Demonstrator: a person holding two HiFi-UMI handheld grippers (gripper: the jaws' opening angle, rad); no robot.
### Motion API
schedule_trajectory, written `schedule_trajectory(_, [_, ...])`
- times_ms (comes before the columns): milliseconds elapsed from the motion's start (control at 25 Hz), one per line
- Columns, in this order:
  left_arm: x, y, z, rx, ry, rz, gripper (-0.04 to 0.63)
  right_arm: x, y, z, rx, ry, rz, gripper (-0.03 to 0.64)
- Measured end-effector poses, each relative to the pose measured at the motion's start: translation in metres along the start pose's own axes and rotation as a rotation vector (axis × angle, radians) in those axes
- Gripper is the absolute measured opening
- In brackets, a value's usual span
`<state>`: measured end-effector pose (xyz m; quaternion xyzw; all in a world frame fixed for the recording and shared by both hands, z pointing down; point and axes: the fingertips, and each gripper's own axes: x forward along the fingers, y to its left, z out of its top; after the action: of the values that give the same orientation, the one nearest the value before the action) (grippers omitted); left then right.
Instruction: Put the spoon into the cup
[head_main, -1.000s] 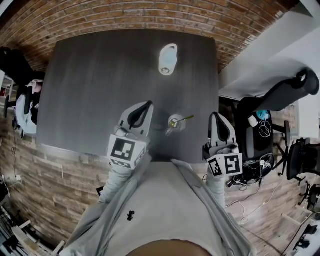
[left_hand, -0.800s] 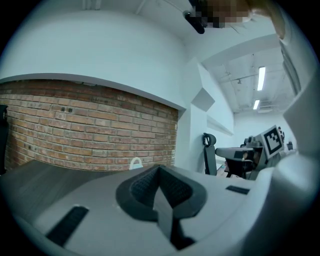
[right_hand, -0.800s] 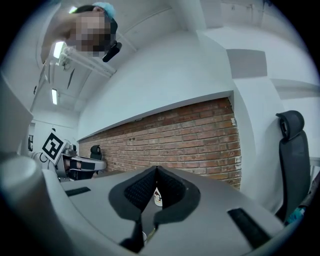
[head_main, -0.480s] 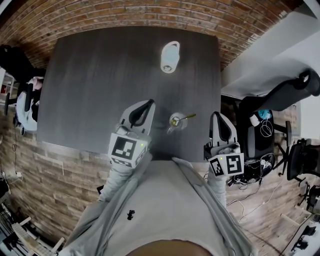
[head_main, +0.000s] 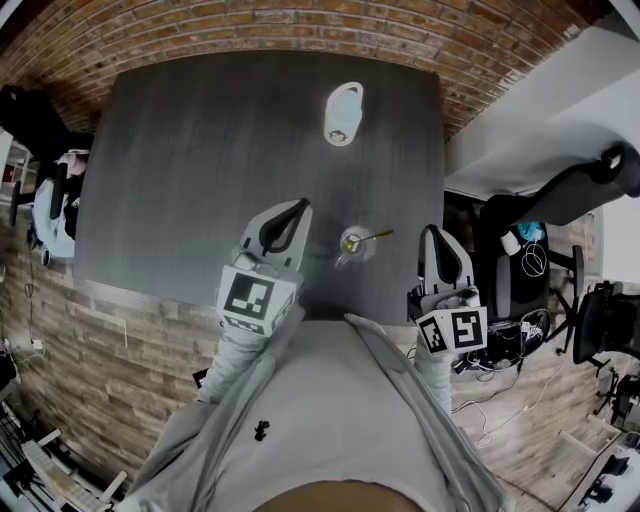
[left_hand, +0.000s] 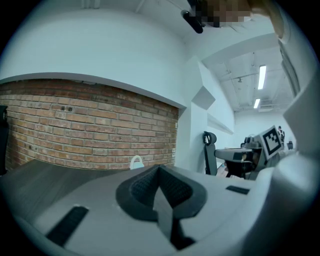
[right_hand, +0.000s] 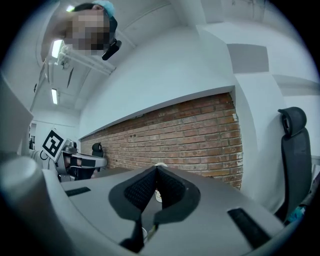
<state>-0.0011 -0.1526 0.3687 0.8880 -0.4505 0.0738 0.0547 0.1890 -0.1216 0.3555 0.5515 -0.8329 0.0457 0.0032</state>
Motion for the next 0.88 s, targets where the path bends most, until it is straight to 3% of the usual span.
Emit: schedule_trajectory(880, [0.0006, 0.0062, -0.0013, 0.006, 0.009, 0.009, 0.02, 0.0076, 0.0005, -0.0023, 0.017, -0.004, 0.016, 0.017])
